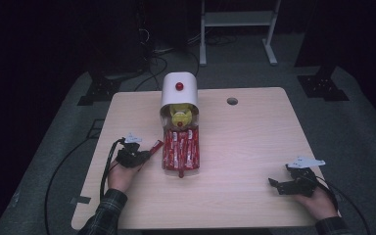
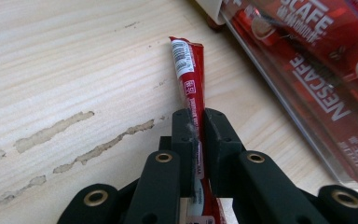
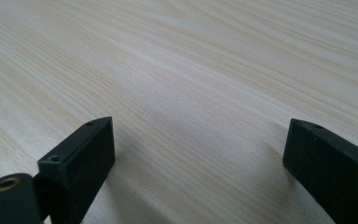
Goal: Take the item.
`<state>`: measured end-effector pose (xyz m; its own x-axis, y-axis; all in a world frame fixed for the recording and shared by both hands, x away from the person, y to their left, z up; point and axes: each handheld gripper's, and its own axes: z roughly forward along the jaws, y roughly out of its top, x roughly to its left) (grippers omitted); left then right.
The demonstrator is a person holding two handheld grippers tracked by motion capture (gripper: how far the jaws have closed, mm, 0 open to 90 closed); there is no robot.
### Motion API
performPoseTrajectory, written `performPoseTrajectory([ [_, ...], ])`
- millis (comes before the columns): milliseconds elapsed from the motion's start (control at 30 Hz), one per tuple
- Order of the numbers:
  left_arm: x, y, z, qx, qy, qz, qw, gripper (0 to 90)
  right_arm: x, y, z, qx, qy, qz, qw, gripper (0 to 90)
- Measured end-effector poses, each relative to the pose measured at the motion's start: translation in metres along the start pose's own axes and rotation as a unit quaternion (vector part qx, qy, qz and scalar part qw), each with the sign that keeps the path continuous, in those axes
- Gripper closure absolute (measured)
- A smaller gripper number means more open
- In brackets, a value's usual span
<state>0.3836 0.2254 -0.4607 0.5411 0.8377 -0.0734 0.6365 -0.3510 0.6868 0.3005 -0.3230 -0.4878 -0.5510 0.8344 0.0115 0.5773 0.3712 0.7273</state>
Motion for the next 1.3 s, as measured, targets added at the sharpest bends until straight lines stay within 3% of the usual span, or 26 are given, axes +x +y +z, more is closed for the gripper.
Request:
performPoseTrajectory([
  [533, 0.0002, -0.0024, 0.0033, 0.014, 0.003, 0.0, 0.9999, 75.0, 0.0, 0.0, 0.0, 0.0, 0.0, 0.0, 1.0, 7.8],
  [967, 0.0022, -0.0024, -0.0019, -0.002, 0.007, 0.001, 1.0, 49.1, 0.0, 0.0, 0.0, 0.0, 0.0, 0.0, 1.0, 7.8],
  [1033, 0.003, -0.0026, -0.0019, -0.004, 0.007, 0.001, 1.0, 40.7, 0.0, 0.0, 0.0, 0.0, 0.0, 0.0, 1.0, 7.8],
  [1133, 0.0035, -0.0028, -0.0022, -0.004, 0.006, 0.001, 1.0, 36.8, 0.0, 0.0, 0.0, 0.0, 0.0, 0.0, 1.0, 7.8],
  [1167, 0.0039, -0.0031, -0.0028, -0.005, 0.007, 0.001, 1.0, 31.9, 0.0, 0.0, 0.0, 0.0, 0.0, 0.0, 1.0, 7.8],
  [1300, 0.0039, -0.0041, -0.0052, -0.005, 0.013, 0.003, 0.9999, 28.0, 0.0, 0.0, 0.0, 0.0, 0.0, 0.0, 1.0, 7.8],
])
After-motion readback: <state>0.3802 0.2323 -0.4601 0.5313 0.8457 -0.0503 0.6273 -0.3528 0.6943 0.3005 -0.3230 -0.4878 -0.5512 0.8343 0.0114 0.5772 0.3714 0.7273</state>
